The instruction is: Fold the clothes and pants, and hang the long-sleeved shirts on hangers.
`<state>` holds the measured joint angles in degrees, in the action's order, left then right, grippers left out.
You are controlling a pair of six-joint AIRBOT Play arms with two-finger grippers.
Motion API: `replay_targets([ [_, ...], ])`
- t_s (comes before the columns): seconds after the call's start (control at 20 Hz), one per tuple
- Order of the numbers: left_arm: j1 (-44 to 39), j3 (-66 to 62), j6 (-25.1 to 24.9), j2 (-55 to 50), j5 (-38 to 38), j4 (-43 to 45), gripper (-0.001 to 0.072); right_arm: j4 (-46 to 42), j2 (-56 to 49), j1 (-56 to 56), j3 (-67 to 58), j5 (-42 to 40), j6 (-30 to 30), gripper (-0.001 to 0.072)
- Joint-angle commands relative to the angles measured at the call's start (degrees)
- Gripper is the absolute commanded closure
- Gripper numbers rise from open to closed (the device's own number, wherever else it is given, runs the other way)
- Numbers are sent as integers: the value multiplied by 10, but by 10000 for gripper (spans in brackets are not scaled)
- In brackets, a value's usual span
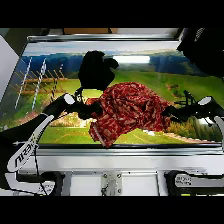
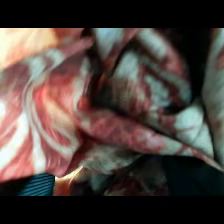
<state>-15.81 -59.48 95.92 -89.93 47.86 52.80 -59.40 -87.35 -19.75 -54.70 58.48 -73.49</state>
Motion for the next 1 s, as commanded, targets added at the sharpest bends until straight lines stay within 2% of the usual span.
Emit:
replay_targets([
  [0.0, -3, -40, 1, -35, 14, 0, 390, 1, -7, 32, 0, -30, 11, 429],
  [0.05, -1, -40, 1, -37, 14, 2, 655, 1, -5, 35, -2, -29, 24, 680],
  [0.1, 5, -40, 0, -36, 14, 2, 695, 0, 2, 34, -8, -26, 26, 705],
  [0.3, 90, -56, -18, 57, 13, 5, 696, -94, 93, 10, -117, 56, 26, 705],
  [0.45, 157, -140, -30, 167, 71, 52, 696, -105, 195, -11, -238, 144, 47, 705],
  [0.65, 194, -236, -36, 283, 123, 112, 695, -105, 331, -17, -297, 150, 44, 705],
  [0.75, 195, -244, -36, 324, 137, 134, 695, -116, 376, -17, -297, 151, 16, 705],
  [0.95, 195, -189, -36, 350, 149, 136, 695, -138, 381, -17, -297, 150, -30, 706],
])
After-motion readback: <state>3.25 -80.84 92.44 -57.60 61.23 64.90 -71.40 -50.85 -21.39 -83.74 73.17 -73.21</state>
